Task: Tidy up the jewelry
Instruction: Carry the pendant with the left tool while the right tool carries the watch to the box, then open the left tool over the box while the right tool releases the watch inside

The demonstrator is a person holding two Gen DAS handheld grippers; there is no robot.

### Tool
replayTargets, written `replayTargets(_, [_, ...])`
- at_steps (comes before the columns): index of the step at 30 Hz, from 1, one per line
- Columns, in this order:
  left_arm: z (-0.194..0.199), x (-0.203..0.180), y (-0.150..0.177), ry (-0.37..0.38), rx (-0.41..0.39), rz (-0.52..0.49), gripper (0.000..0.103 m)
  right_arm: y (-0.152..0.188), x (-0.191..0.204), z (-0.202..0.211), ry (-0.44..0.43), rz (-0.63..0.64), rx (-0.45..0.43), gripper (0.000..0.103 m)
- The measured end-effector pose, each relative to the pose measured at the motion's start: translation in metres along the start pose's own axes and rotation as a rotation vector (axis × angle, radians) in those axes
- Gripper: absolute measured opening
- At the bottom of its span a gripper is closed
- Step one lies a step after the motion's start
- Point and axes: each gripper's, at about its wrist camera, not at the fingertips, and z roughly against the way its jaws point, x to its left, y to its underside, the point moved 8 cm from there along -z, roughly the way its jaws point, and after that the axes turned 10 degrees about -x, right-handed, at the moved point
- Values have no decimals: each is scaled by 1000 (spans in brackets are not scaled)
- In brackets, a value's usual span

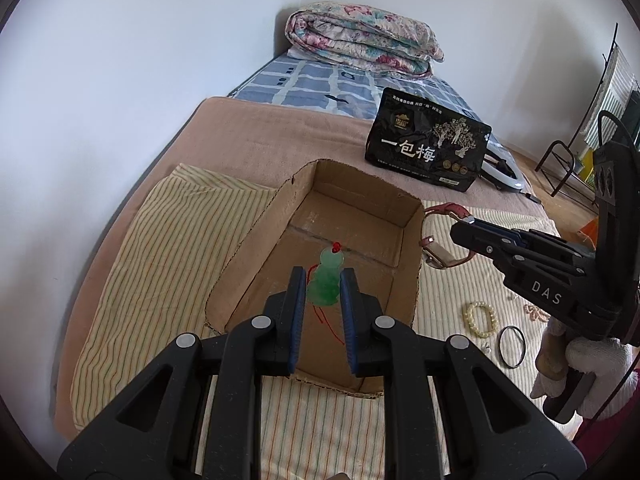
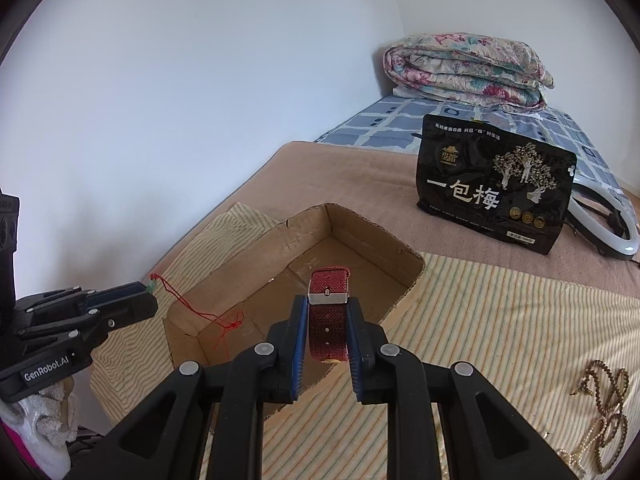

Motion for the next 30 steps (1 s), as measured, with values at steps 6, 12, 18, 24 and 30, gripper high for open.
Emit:
replayTargets(6, [-6,0,5,-2,21,1,16,7,6,-24,-11,0,28,17])
replayTargets(12, [-8,-1,6,6,25,3,16,10,3,-30,-22,-20,45,22])
replayTargets(18, [-11,-4,8,-1,29,-19,26,-1,1,-17,-6,-21,-4,49])
replayTargets(24, [-8,-10,6,0,15,-29,26,-1,-1,-11,9,-12,-11,49])
replayTargets(30, [-4,-16,0,-2,-5,-23,26,-4,-11,2,25,-18,-25,49])
